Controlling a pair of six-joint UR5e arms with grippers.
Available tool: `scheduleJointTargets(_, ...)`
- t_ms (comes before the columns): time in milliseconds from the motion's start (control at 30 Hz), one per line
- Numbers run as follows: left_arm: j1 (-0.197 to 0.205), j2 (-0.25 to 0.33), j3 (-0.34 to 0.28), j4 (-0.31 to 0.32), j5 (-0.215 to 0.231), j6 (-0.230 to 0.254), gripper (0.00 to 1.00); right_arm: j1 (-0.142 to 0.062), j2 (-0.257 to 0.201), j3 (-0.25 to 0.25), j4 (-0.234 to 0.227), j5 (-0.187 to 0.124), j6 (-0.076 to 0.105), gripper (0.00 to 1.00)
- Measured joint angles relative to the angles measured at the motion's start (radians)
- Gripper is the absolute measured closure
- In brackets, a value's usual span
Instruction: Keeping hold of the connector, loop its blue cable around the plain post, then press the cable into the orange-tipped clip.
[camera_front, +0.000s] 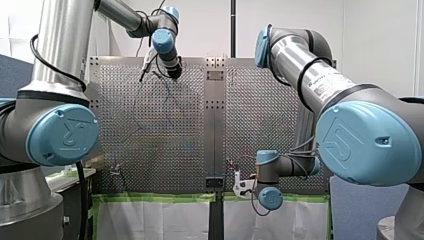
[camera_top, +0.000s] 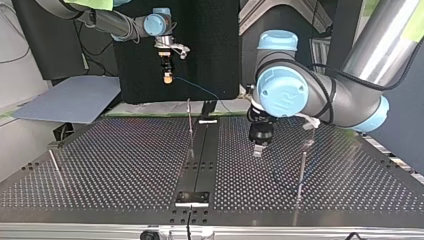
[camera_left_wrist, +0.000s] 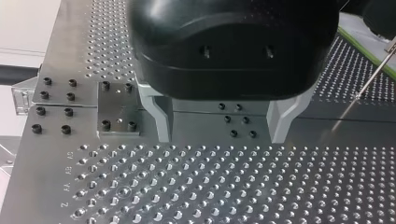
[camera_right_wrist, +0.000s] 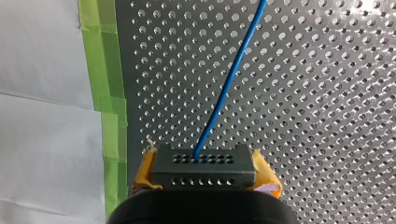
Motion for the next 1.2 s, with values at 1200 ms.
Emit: scheduleJointTargets(1200, -0.016, -0.094, 0.013, 0.176, -0.156, 0.088, 0.00, 0.003, 0.000, -0.002, 0.002, -0.006, 0.000, 1.00)
